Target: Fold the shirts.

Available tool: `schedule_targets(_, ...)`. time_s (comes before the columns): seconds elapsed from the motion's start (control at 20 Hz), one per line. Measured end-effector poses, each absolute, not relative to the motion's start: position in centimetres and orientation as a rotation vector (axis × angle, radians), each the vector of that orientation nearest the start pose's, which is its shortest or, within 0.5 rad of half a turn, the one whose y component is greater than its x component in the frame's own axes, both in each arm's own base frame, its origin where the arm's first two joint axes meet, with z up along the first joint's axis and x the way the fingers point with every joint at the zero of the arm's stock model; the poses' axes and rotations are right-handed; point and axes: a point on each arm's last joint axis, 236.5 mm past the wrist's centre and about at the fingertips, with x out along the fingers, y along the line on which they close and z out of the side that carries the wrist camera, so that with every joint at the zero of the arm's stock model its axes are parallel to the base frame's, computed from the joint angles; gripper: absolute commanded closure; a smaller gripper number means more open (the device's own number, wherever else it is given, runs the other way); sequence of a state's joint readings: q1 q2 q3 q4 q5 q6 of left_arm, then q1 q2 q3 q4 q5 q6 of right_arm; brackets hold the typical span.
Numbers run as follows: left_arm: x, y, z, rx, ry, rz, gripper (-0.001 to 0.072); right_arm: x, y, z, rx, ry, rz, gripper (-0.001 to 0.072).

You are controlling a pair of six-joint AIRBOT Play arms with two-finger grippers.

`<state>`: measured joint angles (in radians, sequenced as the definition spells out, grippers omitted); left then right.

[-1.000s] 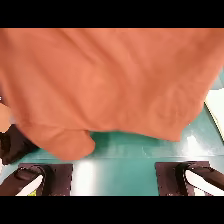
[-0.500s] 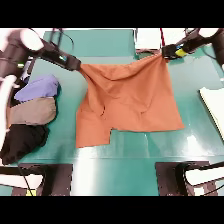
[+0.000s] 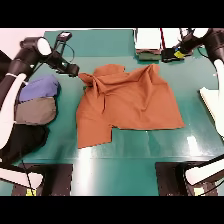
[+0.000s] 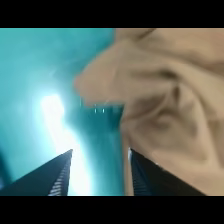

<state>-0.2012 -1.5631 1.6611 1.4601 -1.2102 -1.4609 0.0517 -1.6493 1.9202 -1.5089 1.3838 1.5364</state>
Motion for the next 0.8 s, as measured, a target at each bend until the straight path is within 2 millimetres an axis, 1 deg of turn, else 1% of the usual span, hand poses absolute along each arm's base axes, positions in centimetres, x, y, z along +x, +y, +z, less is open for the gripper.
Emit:
schedule_targets(0.1, 45.3, -10.9, 6.6, 0.11, 1.146, -0.289, 0.0278, 47.3, 1.9, 9.3, -0.006, 1.195, 0.084, 0.0316)
schedule_targets(0.15, 43.6, -10.5, 5.9, 0.105, 1.179, -0.286, 0.0278, 45.3, 0.9, 8.4, 0.005, 1.24, 0.067, 0.0305)
schedule_targets(0.2, 41.9, -10.2, 5.0, 0.093, 1.21, -0.286, 0.0278, 43.4, -0.1, 7.3, 0.02, 1.281, 0.052, 0.0219)
schedule_targets(0.25, 40.1, -10.1, 3.9, 0.079, 1.241, -0.289, 0.0261, 41.1, -1.1, 5.8, 0.041, 1.329, 0.032, 0.015)
schedule_targets(0.3, 38.4, -9.9, 2.8, 0.066, 1.269, -0.291, 0.0261, 39.0, -2.1, 4.5, 0.059, 1.365, 0.008, 0.0133)
schedule_targets(0.35, 36.9, -9.8, 1.6, 0.053, 1.293, -0.292, 0.0261, 36.6, -3.1, 2.9, 0.085, 1.411, -0.016, 0.0132)
schedule_targets(0.45, 34.4, -10.0, -0.5, 0.022, 1.34, -0.298, 0.0262, 32.2, -4.3, -0.1, 0.147, 1.501, -0.054, 0.0134)
schedule_targets(0.55, 32.6, -10.2, -2.0, -0.009, 1.377, -0.307, 0.0262, 28.5, -5.0, -2.6, 0.218, 1.565, -0.086, 0.0138)
schedule_targets(0.6, 32.2, -10.5, -2.3, -0.027, 1.378, -0.312, 0.0261, 27.2, -5.1, -3.6, 0.258, 1.58, -0.094, 0.0139)
schedule_targets(0.7, 31.9, -10.9, -2.8, -0.054, 1.378, -0.318, 0.0261, 25.4, -4.9, -5.3, 0.317, 1.604, -0.104, 0.0141)
schedule_targets(0.75, 31.8, -11.1, -2.9, -0.069, 1.374, -0.321, 0.0262, 24.8, -4.7, -5.9, 0.341, 1.607, -0.104, 0.0143)
schedule_targets(0.8, 31.8, -11.3, -3.0, -0.078, 1.373, -0.323, 0.0261, 24.5, -4.4, -6.5, 0.363, 1.606, -0.1, 0.0182)
